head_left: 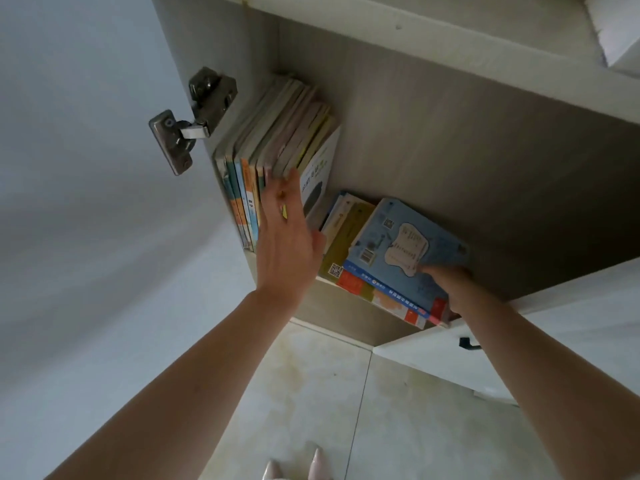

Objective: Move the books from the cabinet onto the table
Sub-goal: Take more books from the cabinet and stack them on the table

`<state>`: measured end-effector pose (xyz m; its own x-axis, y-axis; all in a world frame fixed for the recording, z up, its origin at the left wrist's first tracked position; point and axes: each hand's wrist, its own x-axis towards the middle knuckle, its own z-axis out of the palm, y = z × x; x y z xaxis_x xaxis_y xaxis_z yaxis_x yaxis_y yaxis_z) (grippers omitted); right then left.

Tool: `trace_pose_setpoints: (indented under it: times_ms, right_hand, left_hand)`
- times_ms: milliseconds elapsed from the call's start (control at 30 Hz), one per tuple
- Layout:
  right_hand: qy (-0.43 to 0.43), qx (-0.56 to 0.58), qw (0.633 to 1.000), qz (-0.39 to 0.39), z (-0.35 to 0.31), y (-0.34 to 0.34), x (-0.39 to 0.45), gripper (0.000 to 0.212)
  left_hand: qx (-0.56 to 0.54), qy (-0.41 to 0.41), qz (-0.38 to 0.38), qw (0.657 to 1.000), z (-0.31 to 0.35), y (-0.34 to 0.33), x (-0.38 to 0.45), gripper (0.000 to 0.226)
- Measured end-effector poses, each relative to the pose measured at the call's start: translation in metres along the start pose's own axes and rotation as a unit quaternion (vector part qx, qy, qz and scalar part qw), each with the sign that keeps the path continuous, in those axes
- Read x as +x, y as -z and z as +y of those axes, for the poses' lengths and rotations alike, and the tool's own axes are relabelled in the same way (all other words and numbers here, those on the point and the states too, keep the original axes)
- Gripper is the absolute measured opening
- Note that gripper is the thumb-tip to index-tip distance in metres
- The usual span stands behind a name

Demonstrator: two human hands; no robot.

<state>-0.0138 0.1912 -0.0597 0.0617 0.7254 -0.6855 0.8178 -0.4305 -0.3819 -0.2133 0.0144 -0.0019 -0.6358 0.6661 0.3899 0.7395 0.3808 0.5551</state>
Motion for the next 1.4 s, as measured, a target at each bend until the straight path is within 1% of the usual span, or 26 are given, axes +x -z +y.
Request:
trace_pose_setpoints:
  times_ms: [33, 100, 167, 200, 267, 333, 433, 633, 700, 767, 833, 900, 933, 967, 1067, 1133, 1200, 1300, 1333, 1400]
  right_hand:
    - [-0.004, 0.005, 1.0, 0.001, 0.002, -0.001, 0.002, 0.084]
    - [-0.007, 0.036, 0.999, -0.028, -0.002, -0.006, 0.002, 0.085]
    - [-0.012, 0.132, 0.99, -0.054, -0.007, -0.012, 0.005, 0.078]
    - [-0.009, 0.156, 0.986, -0.053, -0.01, -0.014, 0.004, 0.075]
    - [0.001, 0.164, 0.985, -0.061, -0.011, -0.017, 0.001, 0.07]
    - [-0.004, 0.179, 0.98, -0.087, -0.01, -0.014, 0.0, 0.064]
    - [-0.022, 0.23, 0.965, -0.122, -0.008, -0.005, 0.002, 0.06]
    - [-0.064, 0.271, 0.944, -0.175, -0.012, -0.007, 0.004, 0.063]
    - [-0.061, 0.27, 0.941, -0.194, -0.016, -0.007, 0.0, 0.052]
    - [-0.035, 0.283, 0.935, -0.211, -0.02, -0.006, -0.008, 0.034]
    - [0.008, 0.307, 0.926, -0.219, -0.024, -0.003, -0.012, 0.024]
    - [0.049, 0.326, 0.918, -0.223, -0.035, 0.001, -0.02, 0.018]
    - [0.069, 0.324, 0.918, -0.217, -0.043, 0.002, -0.024, 0.018]
    - [0.083, 0.315, 0.923, -0.202, -0.052, 0.003, -0.028, 0.022]
    - [0.126, 0.265, 0.948, -0.121, -0.08, 0.003, -0.041, 0.038]
    - [0.152, 0.236, 0.956, -0.089, -0.1, 0.0, -0.05, 0.051]
    - [0.16, 0.21, 0.962, -0.065, -0.117, -0.005, -0.059, 0.064]
    - [0.181, 0.169, 0.969, -0.015, -0.135, -0.014, -0.073, 0.069]
    - [0.192, 0.153, 0.969, -0.004, -0.14, -0.017, -0.077, 0.068]
    - [0.206, 0.127, 0.97, 0.01, -0.149, -0.022, -0.086, 0.065]
  left_hand:
    - [-0.02, 0.006, -0.003, 1.0, 0.001, -0.002, -0.002, 0.075]
    - [-0.061, 0.027, -0.014, 0.998, 0.002, -0.007, -0.008, 0.076]
    - [-0.098, 0.051, -0.016, 0.994, -0.001, -0.01, -0.011, 0.077]
    - [-0.11, 0.057, -0.012, 0.992, -0.002, -0.01, -0.011, 0.077]
    - [-0.109, 0.066, -0.001, 0.992, -0.002, -0.008, -0.01, 0.074]
    - [-0.097, 0.084, 0.016, 0.992, -0.001, -0.004, -0.008, 0.068]
    - [-0.082, 0.101, 0.019, 0.991, 0.001, -0.003, -0.008, 0.059]
    - [-0.075, 0.136, -0.01, 0.988, 0.013, -0.021, -0.005, 0.072]
    - [-0.044, 0.139, -0.013, 0.989, 0.016, -0.026, -0.002, 0.079]
    - [-0.021, 0.141, -0.011, 0.99, 0.017, -0.028, -0.003, 0.078]
    - [-0.019, 0.138, 0.011, 0.99, 0.013, -0.027, -0.006, 0.072]
    - [-0.029, 0.135, 0.042, 0.989, 0.009, -0.022, -0.007, 0.073]
    - [-0.028, 0.128, 0.053, 0.99, 0.007, -0.019, -0.007, 0.075]
    - [-0.021, 0.116, 0.059, 0.991, 0.007, -0.016, -0.006, 0.078]
    - [0.013, 0.088, 0.071, 0.993, 0.006, -0.007, -0.002, 0.088]
    - [0.037, 0.083, 0.074, 0.993, 0.004, -0.002, 0.006, 0.09]
    - [0.059, 0.08, 0.067, 0.993, 0.002, 0.002, 0.011, 0.088]
    - [0.086, 0.059, 0.05, 0.993, 0.002, 0.006, 0.011, 0.081]
    - [0.079, 0.04, 0.048, 0.995, 0.002, 0.006, 0.009, 0.076]
    - [0.023, -0.006, 0.046, 0.999, 0.004, 0.005, 0.005, 0.066]
